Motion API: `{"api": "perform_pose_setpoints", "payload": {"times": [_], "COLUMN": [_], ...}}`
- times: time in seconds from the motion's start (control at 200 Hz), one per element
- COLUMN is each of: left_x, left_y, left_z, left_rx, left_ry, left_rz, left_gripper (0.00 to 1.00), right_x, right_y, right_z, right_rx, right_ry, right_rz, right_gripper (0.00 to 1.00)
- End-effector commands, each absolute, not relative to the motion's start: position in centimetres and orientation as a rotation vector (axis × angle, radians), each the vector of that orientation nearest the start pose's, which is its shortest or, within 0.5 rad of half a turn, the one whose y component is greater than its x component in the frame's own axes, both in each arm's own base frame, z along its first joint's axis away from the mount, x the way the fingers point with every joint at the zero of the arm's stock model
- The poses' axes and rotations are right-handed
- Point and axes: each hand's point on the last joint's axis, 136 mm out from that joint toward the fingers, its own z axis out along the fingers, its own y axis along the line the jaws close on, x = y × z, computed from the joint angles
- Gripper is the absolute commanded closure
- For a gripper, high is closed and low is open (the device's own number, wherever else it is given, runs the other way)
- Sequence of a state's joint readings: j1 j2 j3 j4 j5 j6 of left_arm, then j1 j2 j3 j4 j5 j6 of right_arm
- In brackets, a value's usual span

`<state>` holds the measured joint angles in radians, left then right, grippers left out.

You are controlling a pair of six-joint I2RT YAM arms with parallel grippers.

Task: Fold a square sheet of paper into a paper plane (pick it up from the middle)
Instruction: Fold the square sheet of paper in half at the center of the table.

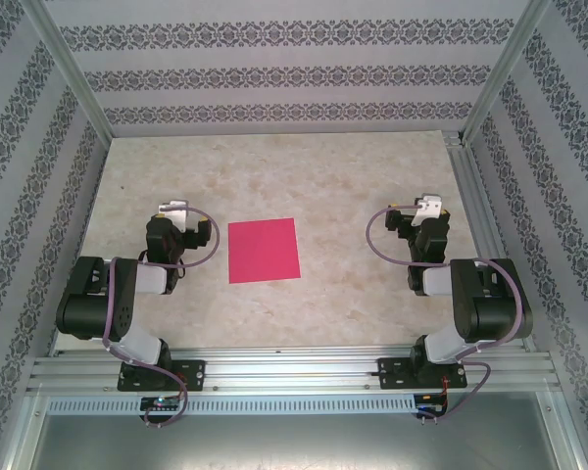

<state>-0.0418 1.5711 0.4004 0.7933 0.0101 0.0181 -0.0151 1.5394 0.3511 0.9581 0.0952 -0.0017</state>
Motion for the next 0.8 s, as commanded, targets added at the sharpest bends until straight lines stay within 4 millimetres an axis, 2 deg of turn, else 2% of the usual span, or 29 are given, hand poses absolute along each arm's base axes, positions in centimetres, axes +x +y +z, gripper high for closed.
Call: {"api": "perform_pose_setpoints", "payload": {"times": [0.0,0.5,0.664,0.794], "left_x": [40.6,40.6,40.6,40.4], "left_y": [-2.1,-2.1,-2.1,-1.9], "left_z": [10.3,10.3,10.3,10.8], "left_rx": [0.079,0.079,0.080,0.067], "left_ry": [1.884,1.884,1.884,1.866], "left_rz": [-0.020,-0.021,-0.023,-0.017], "left_gripper": [0.00,0.00,0.00,0.00], "right_x": [40.1,40.2,40.0,40.2], "right_y": [-2.0,-1.8,-2.3,-0.8], "right_z": [13.0,13.0,13.0,14.0], "right_rx": [0.085,0.074,0.102,0.018], "right_ry": [1.751,1.753,1.747,1.759], "right_rz": [-0.086,-0.082,-0.081,-0.069], "right_gripper": [0.02,0.02,0.02,0.02]}}
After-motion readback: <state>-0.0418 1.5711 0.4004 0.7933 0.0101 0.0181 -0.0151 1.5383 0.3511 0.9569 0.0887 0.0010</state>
